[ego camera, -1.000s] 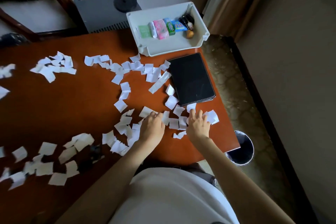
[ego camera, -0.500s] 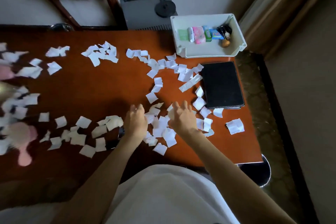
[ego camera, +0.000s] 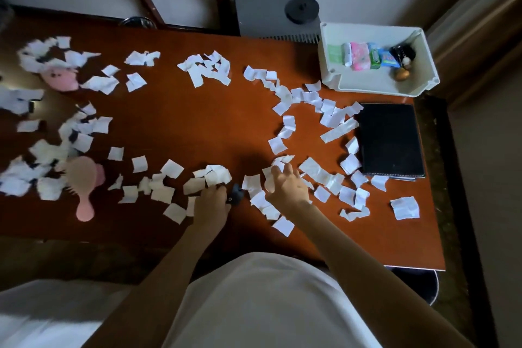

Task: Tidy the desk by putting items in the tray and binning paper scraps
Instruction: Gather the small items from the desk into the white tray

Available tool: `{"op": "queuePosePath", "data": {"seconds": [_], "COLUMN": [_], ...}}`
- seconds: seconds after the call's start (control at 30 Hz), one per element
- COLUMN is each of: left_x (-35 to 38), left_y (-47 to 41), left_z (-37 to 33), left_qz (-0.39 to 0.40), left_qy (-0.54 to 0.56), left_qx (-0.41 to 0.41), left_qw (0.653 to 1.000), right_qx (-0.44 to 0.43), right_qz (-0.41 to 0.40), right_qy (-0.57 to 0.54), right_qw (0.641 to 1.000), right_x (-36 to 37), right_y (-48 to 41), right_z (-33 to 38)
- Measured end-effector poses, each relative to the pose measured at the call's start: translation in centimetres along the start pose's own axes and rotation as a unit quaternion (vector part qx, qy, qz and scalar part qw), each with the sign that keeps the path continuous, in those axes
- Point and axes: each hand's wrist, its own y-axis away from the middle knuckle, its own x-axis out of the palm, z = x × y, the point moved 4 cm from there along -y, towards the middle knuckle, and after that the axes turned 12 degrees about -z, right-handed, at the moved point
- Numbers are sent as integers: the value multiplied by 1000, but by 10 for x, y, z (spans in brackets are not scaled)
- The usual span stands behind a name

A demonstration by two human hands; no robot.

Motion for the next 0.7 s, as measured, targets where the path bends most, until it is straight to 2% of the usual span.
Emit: {"op": "queuePosePath", "data": {"seconds": [0.3, 0.47, 0.7], "left_x": [-31, -73, -111], "left_y": [-11, -23, -60], "left_z": [-19, -53, -133], "left_qz": [-92, -143, -178], "left_qy": [82, 150, 228], "left_qx": [42, 81, 214], "left_qw": [991, 975, 933], "right_qx": [-2, 12, 39], "right_qz": [-35, -100, -157], "right_qy": [-27, -74, -101], "right_qw": [999, 992, 982], "right_x": [-22, -55, -101], "right_y": [-10, -25, -57], "right_z": [-8, -20, -61]}}
